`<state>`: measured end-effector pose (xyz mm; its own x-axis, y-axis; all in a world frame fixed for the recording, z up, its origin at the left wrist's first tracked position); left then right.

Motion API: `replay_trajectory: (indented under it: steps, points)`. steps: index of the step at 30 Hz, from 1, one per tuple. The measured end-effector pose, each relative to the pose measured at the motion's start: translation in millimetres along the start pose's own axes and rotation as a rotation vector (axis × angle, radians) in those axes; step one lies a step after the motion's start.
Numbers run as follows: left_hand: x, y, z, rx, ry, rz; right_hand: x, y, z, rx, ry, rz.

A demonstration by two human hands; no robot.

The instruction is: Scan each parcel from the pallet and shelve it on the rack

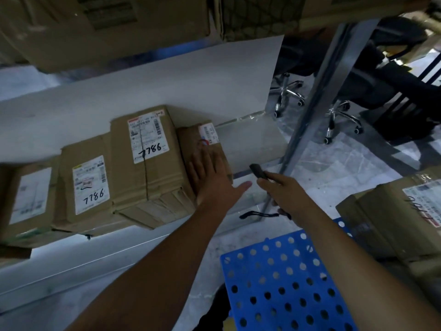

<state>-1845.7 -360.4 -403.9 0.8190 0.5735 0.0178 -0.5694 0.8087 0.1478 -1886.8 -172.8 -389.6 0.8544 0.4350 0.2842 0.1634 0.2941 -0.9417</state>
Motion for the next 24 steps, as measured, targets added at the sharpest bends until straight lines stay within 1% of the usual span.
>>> replay_trajectory:
  steps: [3, 6, 10, 12, 13, 14, 15, 16, 17, 19, 21, 22, 24]
  points:
    - [-11.2, 1.4, 8.5, 0.001, -0.005, 0.032, 27.8, 3.2, 11.6, -0.052, 0.029, -0.023]
    - [-19.9, 0.0, 16.1, 0.081, -0.02, 0.015, 65.0, 9.5, 27.8, -0.064, 0.086, -0.072]
    - [-19.5, 6.2, 20.2, 0.183, -0.007, -0.007, 128.9, 15.5, 51.5, -0.162, 0.146, -0.131]
    - [-5.5, 27.6, 20.9, 0.297, 0.041, -0.098, 162.6, 21.3, 63.7, -0.178, 0.214, -0.171]
    - [5.8, 46.2, 22.1, 0.355, 0.06, -0.188, 179.0, 24.0, 69.8, -0.194, 0.269, -0.192]
    - [20.5, 73.2, 23.1, 0.416, 0.059, -0.315, 198.3, 29.0, 77.4, -0.214, 0.33, -0.221]
    - [33.7, 95.5, 25.1, 0.488, 0.045, -0.439, 211.9, 30.8, 80.6, -0.229, 0.356, -0.246]
    - [47.3, 121.2, 26.9, 0.575, 0.002, -0.568, 225.4, 32.0, 83.6, -0.242, 0.37, -0.265]
    - [63.8, 151.1, 27.6, 0.663, -0.084, -0.695, 241.8, 33.1, 88.5, -0.256, 0.392, -0.281]
    - [90.3, 205.0, 27.5, 0.757, -0.342, -0.868, 271.8, 37.1, 97.5, -0.273, 0.434, -0.313]
    - [103.3, 250.2, 22.9, 0.725, -0.605, -0.935, 299.0, 40.5, 103.6, -0.269, 0.492, -0.362]
    - [105.6, 268.4, 19.4, 0.685, -0.702, -0.96, 310.5, 43.1, 105.6, -0.265, 0.521, -0.381]
    - [103.2, 297.8, 11.0, 0.595, -0.807, -1.021, 330.0, 50.3, 106.6, -0.268, 0.572, -0.421]
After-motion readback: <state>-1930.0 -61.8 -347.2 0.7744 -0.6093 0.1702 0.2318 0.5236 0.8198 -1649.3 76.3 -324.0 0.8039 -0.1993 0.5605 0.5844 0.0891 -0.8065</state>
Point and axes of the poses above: each hand's wrist, its own x-axis away from the middle knuckle, its own z-axis out of the back of the hand, y = z × x, the point moved 6 cm from there along -x, towards the middle knuckle, and after that the axes turned 7 degrees about z, right-handed, at the moved point
